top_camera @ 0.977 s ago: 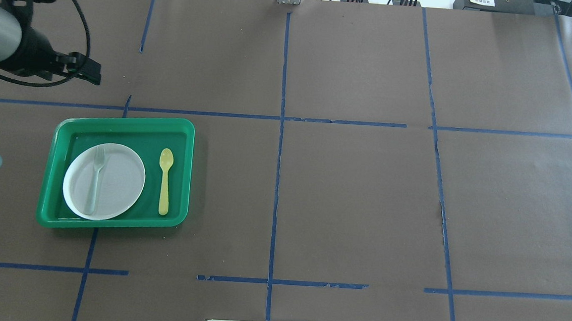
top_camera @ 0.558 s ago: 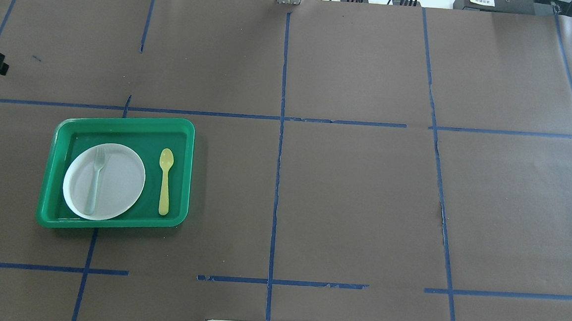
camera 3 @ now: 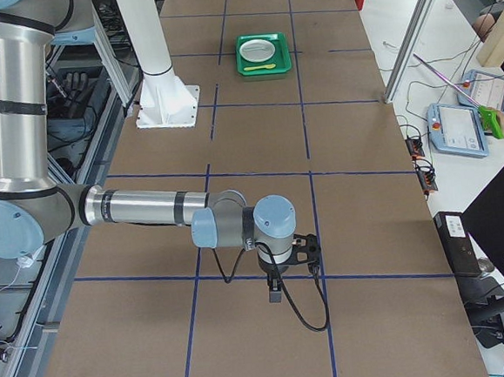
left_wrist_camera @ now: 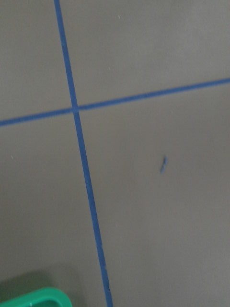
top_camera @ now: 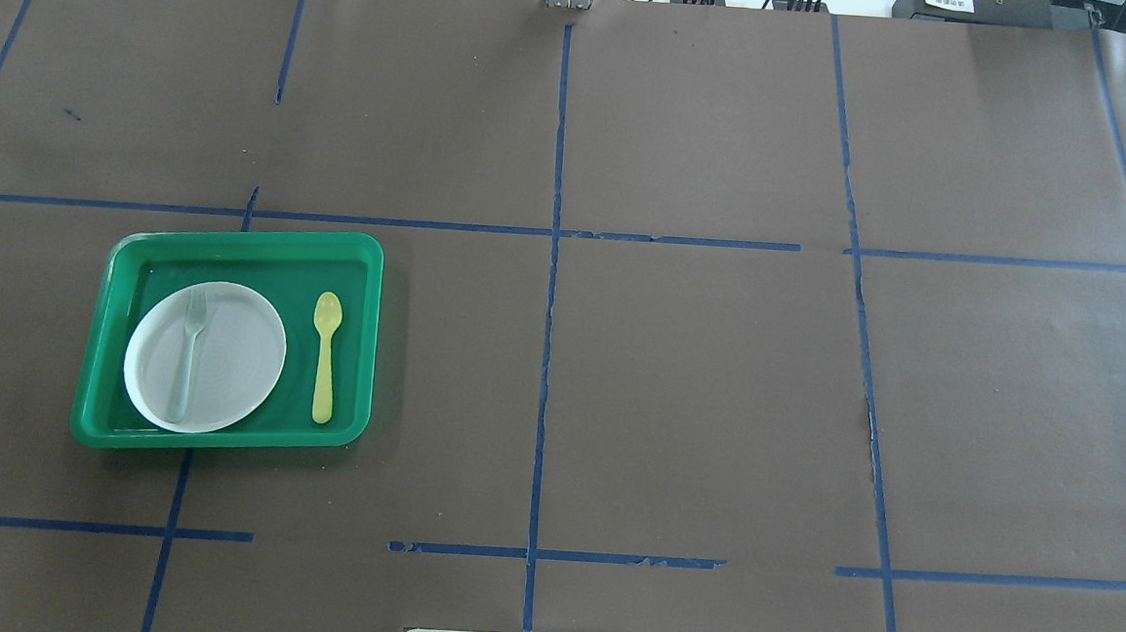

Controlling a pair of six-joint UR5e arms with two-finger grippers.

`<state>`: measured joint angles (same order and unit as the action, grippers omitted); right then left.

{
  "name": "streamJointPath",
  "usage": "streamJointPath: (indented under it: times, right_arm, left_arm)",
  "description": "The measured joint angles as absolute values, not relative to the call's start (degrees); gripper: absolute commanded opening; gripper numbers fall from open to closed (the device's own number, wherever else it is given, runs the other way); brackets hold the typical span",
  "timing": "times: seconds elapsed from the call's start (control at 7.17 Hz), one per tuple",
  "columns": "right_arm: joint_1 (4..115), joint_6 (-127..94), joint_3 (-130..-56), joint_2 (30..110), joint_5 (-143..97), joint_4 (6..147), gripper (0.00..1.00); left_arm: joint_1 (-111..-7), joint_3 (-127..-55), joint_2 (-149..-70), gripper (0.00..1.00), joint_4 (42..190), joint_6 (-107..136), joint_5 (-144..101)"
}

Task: Place spoon

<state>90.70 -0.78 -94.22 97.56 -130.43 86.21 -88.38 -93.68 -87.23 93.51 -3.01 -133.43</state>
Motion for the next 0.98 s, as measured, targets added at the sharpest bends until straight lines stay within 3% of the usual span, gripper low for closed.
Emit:
streamJointPath:
  times: [0.98]
  right_arm:
    - [90.7,-0.8,-94.2,97.6,-130.4,86.2,1.00]
  left_arm:
    - [-94.2,-92.7,-83.6,1.00,92.6,-6.0,-134.7]
